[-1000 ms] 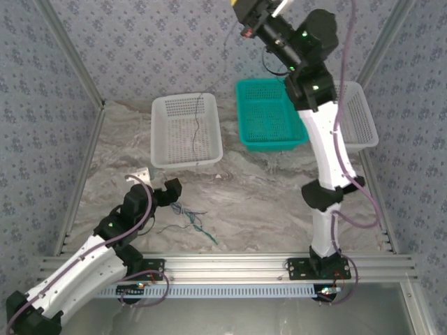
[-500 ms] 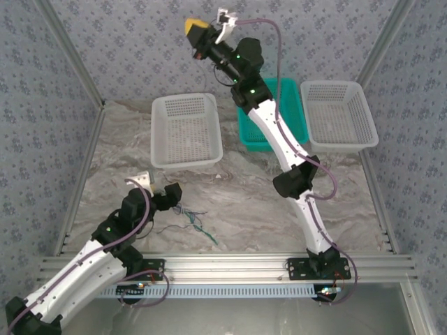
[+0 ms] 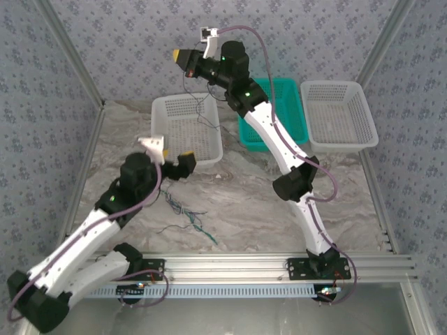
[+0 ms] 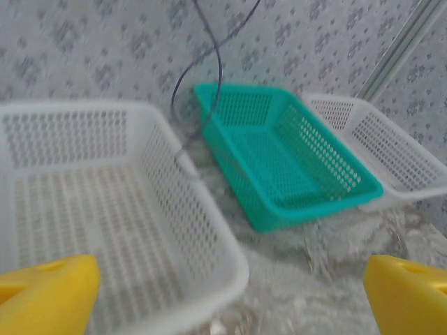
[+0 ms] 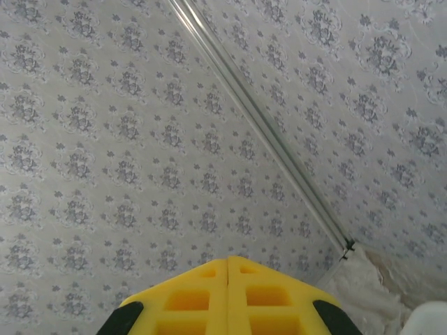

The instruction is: Untangle the cables

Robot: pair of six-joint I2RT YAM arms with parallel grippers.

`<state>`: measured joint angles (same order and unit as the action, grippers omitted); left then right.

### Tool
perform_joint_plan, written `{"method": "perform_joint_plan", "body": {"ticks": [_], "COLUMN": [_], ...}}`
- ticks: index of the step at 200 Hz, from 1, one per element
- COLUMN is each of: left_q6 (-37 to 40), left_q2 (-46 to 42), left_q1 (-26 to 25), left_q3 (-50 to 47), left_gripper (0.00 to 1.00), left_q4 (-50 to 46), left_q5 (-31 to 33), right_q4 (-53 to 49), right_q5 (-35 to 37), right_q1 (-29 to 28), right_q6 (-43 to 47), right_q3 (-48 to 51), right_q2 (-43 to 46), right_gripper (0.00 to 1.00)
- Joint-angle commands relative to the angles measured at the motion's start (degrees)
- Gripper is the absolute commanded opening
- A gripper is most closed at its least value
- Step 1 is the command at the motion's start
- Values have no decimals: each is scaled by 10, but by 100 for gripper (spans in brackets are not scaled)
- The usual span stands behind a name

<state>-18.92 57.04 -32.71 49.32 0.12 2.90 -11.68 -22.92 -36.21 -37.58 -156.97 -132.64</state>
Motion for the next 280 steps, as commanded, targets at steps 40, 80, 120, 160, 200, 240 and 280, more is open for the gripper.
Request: {"method": "perform_joint_plan", "body": {"ticks": [40,80,120,160,200,240,280], "left_q6": [26,12,23,14,35,78,157], "left_q2": [243,281,266,229,235,269,340], "left_q1": [76,91,92,88,72,58,64], "left_q3": [151,171,177,225,314,414,594], "left_gripper": [97,73,0,0,0,0,0], "left_q4": [225,301,238,170,103,69,-20], "left_q5": [-115,-201,-175,-180,-178,-185,-163], "right_q4": [-48,-59,-134,-172,-46,-10,-2], "right_q5": [-43,-53,9,42,97,94,93], "right_q1": [-12,-13,2,55,76,113,116], "right_q6": [-5,-12,-11,-59,-75,-59,-66], "right_q3": [43,73,80,263,576,765,921], "right_q2": [103,115,126,218,407,579,722], "right_gripper": [0,0,0,18,75,100,100]}}
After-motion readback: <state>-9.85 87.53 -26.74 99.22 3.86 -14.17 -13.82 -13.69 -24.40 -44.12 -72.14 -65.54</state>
